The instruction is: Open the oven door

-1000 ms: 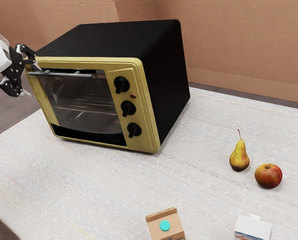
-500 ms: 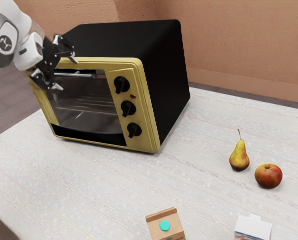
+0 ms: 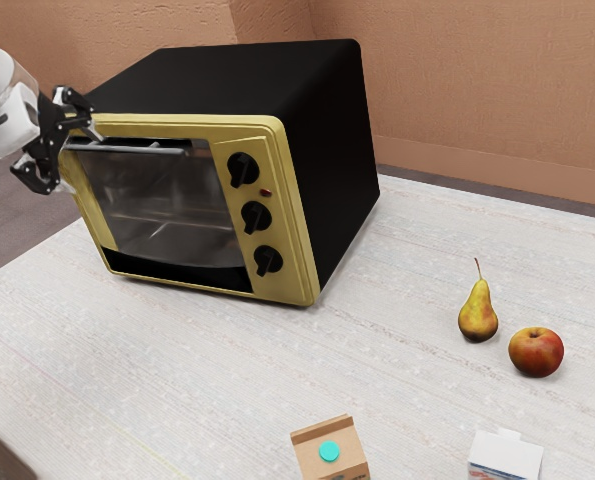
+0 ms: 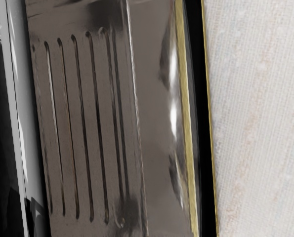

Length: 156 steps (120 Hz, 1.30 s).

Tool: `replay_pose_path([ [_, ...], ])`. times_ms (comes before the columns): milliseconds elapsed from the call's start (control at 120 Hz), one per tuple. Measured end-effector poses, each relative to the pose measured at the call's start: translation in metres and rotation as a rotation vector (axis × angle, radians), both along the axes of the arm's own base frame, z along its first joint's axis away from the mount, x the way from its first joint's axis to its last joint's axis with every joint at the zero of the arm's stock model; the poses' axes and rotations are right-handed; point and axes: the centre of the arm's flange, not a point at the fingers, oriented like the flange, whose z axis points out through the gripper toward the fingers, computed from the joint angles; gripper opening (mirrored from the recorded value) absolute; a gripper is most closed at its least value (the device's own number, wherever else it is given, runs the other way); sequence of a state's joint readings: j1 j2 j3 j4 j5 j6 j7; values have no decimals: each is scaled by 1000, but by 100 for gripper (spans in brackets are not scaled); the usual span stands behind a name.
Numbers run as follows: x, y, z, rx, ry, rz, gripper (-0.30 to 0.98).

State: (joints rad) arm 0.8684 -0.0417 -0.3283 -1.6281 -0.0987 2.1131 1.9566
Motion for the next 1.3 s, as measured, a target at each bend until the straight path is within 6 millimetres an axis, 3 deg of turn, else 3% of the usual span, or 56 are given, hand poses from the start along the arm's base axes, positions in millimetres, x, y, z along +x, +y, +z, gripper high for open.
replay_pose_path([
  [275,21,-31,-6,-5,2,-67,69],
  [583,21,-32,-27,-26,37,-68,71],
  [617,4,-39,-31,-17,57,-54,71],
  [650,-30,-54,-38,1,86,-25,69],
  [692,-95,-98,-44,42,106,19,43],
  [717,-140,-127,-33,80,79,49,47],
  [758,-226,-177,21,147,-64,100,52],
  [783,-268,-199,71,157,-186,108,54],
  [817,-286,-218,138,127,-307,83,57],
  [833,-279,-222,161,98,-332,66,58],
  [850,-254,-228,183,73,-330,37,59],
  [875,-185,-248,204,57,-277,-44,61],
  [900,-125,-271,211,39,-221,-127,62],
  [917,-91,-284,205,20,-177,-174,62],
  [942,-49,-286,187,-34,-110,-209,63],
  [983,-6,-277,158,-118,-20,-203,64],
  [1008,17,-266,130,-174,51,-173,65],
  [1067,49,-236,70,-264,195,-52,66],
  [1117,60,-214,38,-285,271,83,67],
  [1158,63,-213,26,-283,306,169,67],
  [1300,64,-248,15,-303,351,359,68],
])
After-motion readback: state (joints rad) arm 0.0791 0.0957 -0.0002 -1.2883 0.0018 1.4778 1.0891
